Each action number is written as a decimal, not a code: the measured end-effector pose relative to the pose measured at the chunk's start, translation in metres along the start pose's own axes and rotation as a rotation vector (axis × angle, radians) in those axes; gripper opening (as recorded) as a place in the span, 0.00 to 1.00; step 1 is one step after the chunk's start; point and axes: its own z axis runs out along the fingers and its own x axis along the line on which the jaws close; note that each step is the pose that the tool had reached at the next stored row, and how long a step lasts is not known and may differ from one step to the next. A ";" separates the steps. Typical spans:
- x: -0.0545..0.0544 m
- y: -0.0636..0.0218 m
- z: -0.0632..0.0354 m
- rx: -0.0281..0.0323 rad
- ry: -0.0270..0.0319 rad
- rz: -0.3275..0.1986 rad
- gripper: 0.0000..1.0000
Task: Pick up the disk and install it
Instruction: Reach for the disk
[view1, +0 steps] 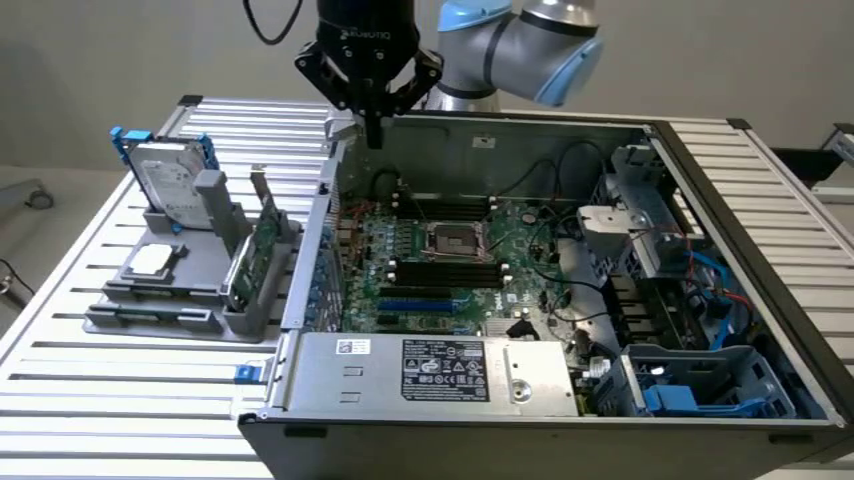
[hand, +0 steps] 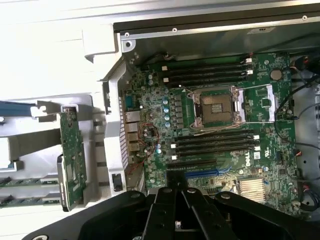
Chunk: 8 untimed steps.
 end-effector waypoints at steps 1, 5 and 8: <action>0.004 0.0003 0.0000 0.0002 0.0017 0.000 0.11; 0.020 0.0027 0.0003 0.0004 0.0044 0.000 0.11; 0.034 0.0050 0.0010 0.0005 0.0045 0.000 0.11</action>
